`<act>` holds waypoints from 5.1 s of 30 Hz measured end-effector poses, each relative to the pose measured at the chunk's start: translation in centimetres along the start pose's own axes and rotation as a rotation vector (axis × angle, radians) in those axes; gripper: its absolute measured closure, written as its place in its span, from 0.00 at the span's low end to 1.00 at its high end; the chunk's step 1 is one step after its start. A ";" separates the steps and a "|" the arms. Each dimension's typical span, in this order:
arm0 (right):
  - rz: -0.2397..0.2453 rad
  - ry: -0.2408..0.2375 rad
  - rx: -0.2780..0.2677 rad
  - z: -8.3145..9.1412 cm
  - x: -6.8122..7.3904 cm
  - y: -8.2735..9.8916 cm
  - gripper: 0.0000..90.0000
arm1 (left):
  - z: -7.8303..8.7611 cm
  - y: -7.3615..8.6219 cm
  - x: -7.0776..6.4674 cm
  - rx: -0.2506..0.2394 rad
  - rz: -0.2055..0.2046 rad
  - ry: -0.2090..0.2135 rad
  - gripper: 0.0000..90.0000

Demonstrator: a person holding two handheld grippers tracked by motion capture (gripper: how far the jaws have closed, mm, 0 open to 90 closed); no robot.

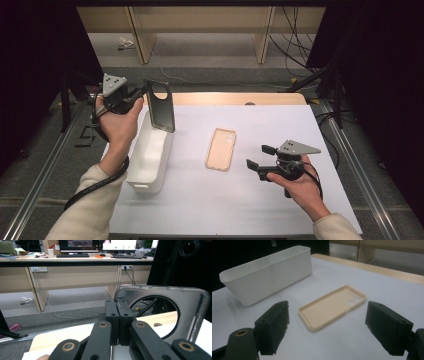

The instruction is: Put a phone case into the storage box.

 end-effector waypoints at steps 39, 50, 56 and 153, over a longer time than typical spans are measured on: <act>-0.006 0.007 -0.001 0.0 -0.1 0.0 0.22 | -2.4 0.6 3.2 0.030 0.020 -0.060 0.99; -0.004 0.007 0.001 0.0 -0.1 0.0 0.22 | -2.9 1.2 3.9 0.044 0.022 -0.081 0.98; -0.005 0.007 0.000 0.0 -0.1 0.0 0.22 | -3.1 1.4 4.4 0.053 0.025 -0.091 0.98; -0.023 0.002 -0.006 0.1 -0.3 -0.1 0.22 | -6.7 4.7 8.5 0.181 0.062 -0.190 0.98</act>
Point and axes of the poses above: each handheld gripper's, and its own axes: z roughly backward along the jaws, y roughly out of its underside, x roughly to its left, the point moved 10 cm from there along -z, roughly forward along the jaws, and after that the axes turned 12 degrees about y, right-handed, at the moved point
